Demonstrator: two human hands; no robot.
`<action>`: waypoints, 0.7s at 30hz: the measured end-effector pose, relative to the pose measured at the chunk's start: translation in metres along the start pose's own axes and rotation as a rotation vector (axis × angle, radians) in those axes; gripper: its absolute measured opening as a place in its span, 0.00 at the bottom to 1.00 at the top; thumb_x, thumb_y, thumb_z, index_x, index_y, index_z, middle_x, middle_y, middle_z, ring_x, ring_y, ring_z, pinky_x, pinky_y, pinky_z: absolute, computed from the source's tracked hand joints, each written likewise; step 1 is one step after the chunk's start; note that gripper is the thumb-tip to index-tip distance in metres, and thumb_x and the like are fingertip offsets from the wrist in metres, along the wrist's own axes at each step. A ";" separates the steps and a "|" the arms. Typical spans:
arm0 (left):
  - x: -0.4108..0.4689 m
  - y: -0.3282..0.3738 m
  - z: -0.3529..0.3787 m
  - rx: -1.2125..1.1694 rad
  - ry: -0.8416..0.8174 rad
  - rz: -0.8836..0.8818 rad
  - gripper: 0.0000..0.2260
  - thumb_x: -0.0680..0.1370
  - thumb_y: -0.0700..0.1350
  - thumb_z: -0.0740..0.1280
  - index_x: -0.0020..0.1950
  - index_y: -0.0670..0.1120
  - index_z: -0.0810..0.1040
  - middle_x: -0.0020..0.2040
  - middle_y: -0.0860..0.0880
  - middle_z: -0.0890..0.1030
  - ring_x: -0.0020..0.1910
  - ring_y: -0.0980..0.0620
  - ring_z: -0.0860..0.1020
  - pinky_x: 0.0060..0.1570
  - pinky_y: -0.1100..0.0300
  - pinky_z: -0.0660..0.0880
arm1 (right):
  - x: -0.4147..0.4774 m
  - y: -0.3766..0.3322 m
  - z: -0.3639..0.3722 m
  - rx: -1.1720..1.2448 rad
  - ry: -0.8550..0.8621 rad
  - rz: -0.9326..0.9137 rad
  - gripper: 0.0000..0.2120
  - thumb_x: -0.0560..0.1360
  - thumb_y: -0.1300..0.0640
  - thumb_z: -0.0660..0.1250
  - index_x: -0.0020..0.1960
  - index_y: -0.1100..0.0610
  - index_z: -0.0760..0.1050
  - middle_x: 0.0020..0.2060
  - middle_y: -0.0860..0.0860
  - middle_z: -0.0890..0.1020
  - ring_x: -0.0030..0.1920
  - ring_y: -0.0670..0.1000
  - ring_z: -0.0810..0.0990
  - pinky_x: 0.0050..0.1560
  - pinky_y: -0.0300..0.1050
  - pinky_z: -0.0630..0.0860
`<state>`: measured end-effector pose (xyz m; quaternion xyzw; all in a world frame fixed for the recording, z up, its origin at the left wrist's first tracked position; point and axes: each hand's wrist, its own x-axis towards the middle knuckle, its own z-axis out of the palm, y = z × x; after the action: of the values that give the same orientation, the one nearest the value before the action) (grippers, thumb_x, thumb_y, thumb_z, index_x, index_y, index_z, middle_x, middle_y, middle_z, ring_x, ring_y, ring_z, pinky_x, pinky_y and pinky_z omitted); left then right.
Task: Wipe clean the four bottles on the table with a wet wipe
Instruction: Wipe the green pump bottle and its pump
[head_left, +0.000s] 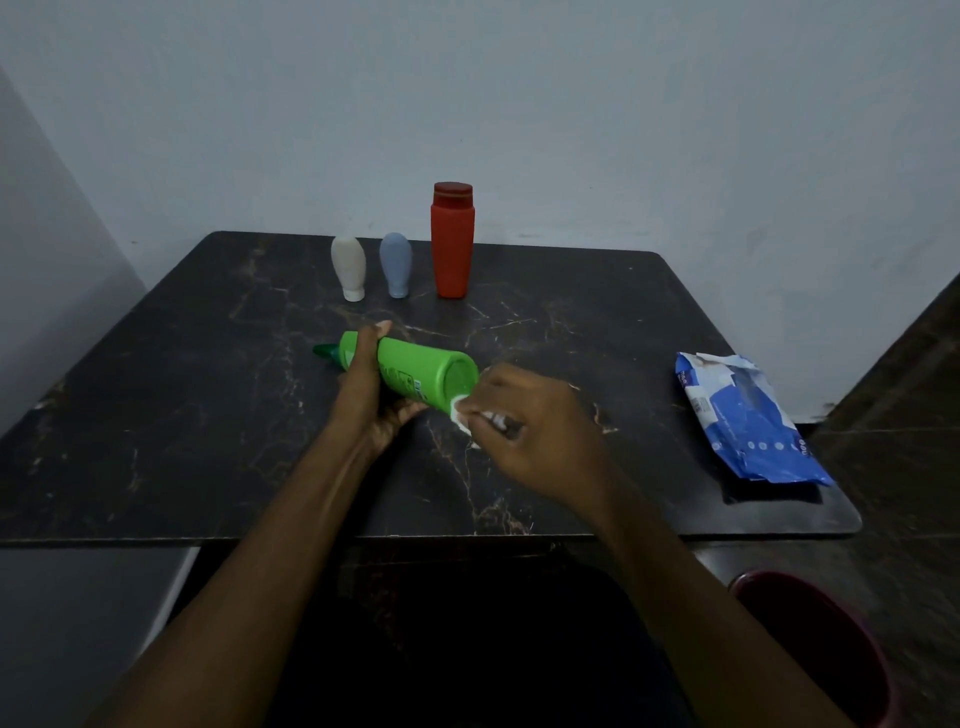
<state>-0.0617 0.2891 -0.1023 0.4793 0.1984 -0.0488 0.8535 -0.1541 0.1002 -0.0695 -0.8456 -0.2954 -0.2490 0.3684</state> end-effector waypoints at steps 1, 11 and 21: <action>0.000 -0.001 0.000 0.007 0.001 0.000 0.19 0.74 0.58 0.73 0.59 0.49 0.77 0.52 0.45 0.83 0.47 0.47 0.84 0.38 0.52 0.83 | 0.000 0.002 -0.005 0.036 0.018 0.020 0.04 0.74 0.61 0.74 0.48 0.58 0.85 0.44 0.50 0.83 0.41 0.47 0.82 0.41 0.48 0.79; -0.002 -0.001 0.001 -0.008 0.003 0.007 0.12 0.76 0.57 0.71 0.53 0.51 0.78 0.50 0.45 0.82 0.46 0.47 0.83 0.42 0.50 0.83 | 0.004 -0.011 0.012 0.008 0.085 0.011 0.04 0.76 0.61 0.72 0.49 0.59 0.84 0.44 0.51 0.82 0.40 0.48 0.80 0.41 0.44 0.78; -0.001 -0.002 0.000 0.007 0.021 0.006 0.23 0.73 0.58 0.74 0.64 0.49 0.77 0.57 0.43 0.85 0.49 0.46 0.85 0.43 0.48 0.84 | 0.019 -0.010 -0.005 0.073 0.196 0.060 0.06 0.73 0.62 0.75 0.50 0.61 0.85 0.43 0.52 0.84 0.40 0.47 0.81 0.42 0.37 0.77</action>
<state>-0.0630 0.2880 -0.1034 0.4835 0.2059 -0.0419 0.8497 -0.1486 0.1075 -0.0500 -0.8116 -0.2415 -0.3086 0.4333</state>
